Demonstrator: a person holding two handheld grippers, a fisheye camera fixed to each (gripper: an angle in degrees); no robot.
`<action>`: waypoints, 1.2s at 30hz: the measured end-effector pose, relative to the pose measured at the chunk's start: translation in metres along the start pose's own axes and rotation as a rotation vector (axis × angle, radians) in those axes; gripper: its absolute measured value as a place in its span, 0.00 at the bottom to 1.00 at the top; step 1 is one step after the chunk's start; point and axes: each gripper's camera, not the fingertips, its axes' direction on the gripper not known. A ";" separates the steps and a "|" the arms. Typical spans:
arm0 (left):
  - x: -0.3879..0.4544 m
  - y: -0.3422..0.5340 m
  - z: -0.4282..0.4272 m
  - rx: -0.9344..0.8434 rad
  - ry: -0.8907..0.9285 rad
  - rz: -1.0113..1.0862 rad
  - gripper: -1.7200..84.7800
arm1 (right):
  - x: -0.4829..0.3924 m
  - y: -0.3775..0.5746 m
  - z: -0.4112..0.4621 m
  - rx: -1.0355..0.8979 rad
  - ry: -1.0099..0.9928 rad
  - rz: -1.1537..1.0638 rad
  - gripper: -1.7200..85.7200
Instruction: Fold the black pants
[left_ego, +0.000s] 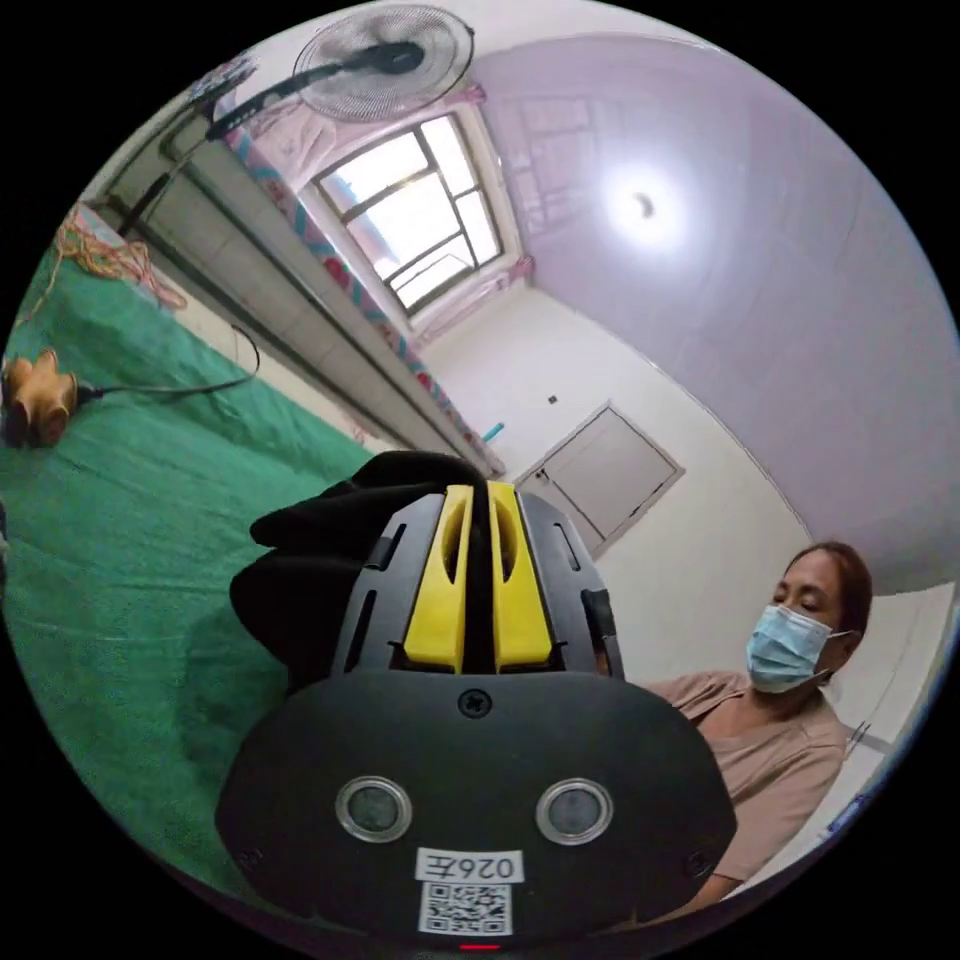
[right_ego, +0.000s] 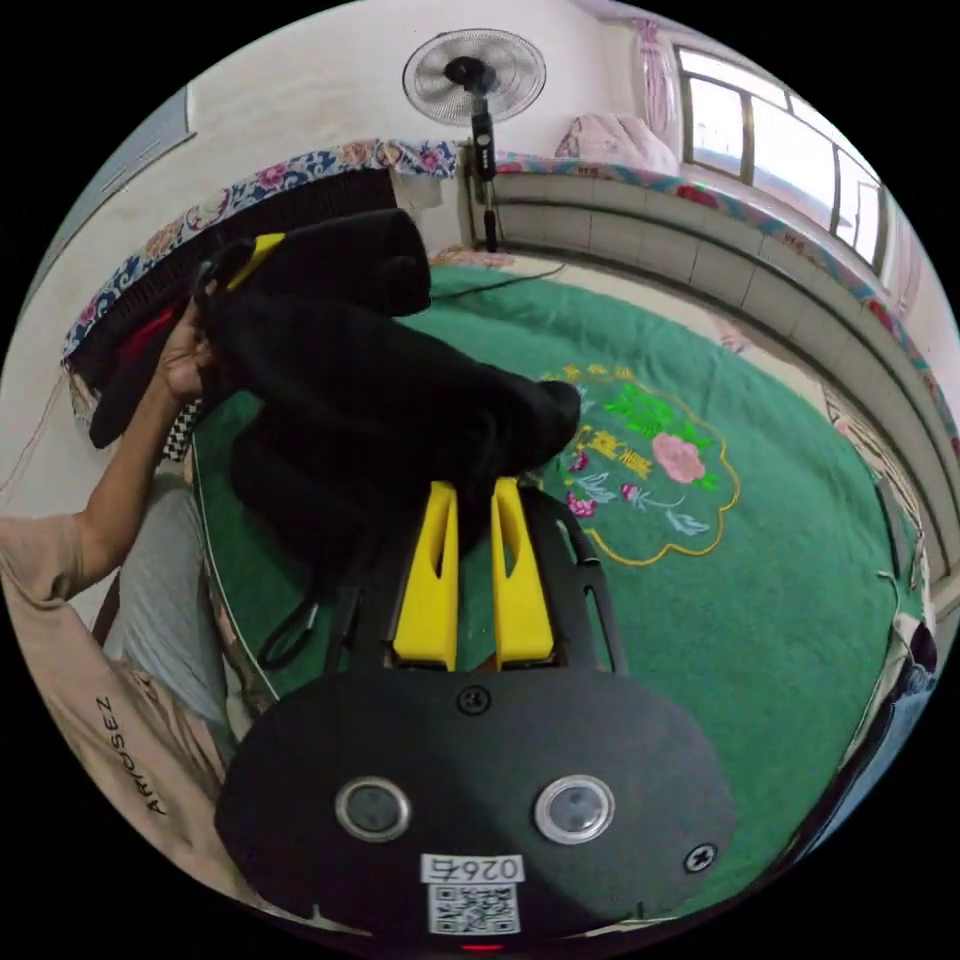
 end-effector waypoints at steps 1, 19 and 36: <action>0.012 -0.002 -0.021 0.073 -0.020 0.065 0.03 | 0.003 -0.002 -0.023 0.084 0.075 0.016 0.02; -0.009 -0.003 -0.065 -0.145 -0.472 0.025 0.17 | -0.012 0.003 -0.040 0.013 0.133 -0.130 0.12; 0.032 0.005 -0.070 -0.147 -0.464 0.226 0.14 | 0.040 0.005 -0.003 -0.139 -0.058 0.185 0.15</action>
